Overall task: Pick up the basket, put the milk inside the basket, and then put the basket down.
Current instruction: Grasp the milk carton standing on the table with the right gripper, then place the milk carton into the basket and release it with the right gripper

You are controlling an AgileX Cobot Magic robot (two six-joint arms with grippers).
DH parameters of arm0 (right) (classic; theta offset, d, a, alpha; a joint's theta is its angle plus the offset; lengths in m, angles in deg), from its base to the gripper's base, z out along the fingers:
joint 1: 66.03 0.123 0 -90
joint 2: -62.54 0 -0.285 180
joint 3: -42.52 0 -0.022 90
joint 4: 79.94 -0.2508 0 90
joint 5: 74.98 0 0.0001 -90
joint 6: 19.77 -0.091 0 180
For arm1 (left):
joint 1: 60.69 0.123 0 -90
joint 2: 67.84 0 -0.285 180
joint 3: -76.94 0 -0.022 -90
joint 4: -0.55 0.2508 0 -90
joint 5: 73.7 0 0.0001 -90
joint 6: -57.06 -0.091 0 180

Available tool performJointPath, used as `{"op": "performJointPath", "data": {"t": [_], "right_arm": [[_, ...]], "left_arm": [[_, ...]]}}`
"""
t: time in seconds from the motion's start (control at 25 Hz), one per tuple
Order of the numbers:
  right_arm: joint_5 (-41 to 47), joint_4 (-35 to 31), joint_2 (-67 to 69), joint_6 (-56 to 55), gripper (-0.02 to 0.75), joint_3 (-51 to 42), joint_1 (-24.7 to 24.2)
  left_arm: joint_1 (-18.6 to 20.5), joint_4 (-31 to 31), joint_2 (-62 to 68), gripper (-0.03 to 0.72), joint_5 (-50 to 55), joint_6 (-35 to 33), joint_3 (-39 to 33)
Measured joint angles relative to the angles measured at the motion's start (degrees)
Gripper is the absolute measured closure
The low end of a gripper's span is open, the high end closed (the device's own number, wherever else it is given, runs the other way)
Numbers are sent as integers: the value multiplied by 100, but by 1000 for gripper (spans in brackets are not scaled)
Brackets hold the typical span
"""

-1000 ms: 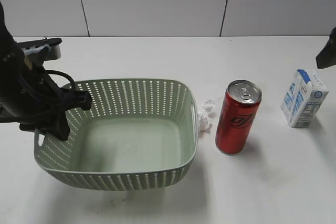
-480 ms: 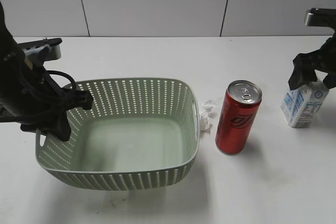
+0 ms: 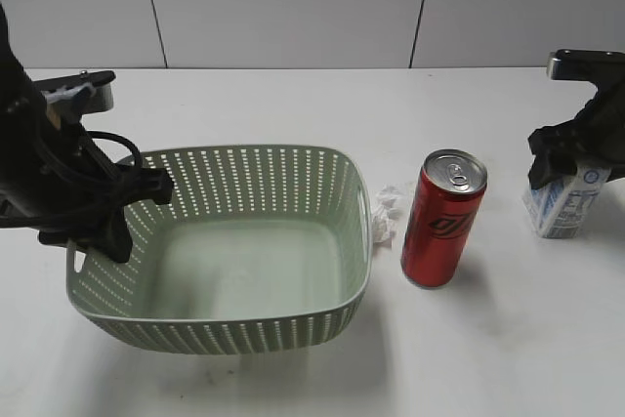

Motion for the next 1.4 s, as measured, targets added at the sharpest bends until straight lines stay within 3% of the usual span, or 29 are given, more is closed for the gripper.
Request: {"op": "performJointPath", "data": {"t": [0.28, 0.72, 1.0, 1.4], "right_arm": [[153, -10, 0, 0, 407, 48, 0], [1089, 32, -179, 0, 407, 78, 0], [1543, 134, -1266, -5, 407, 67, 30], [2308, 945, -2802, -263, 408, 67, 785]], "left_arm": [[0, 0, 0, 684, -6, 0, 0], [0, 0, 0, 684, 60, 0, 0], [0, 5, 0, 684, 124, 0, 0], [0, 17, 0, 684, -52, 0, 0]]}}
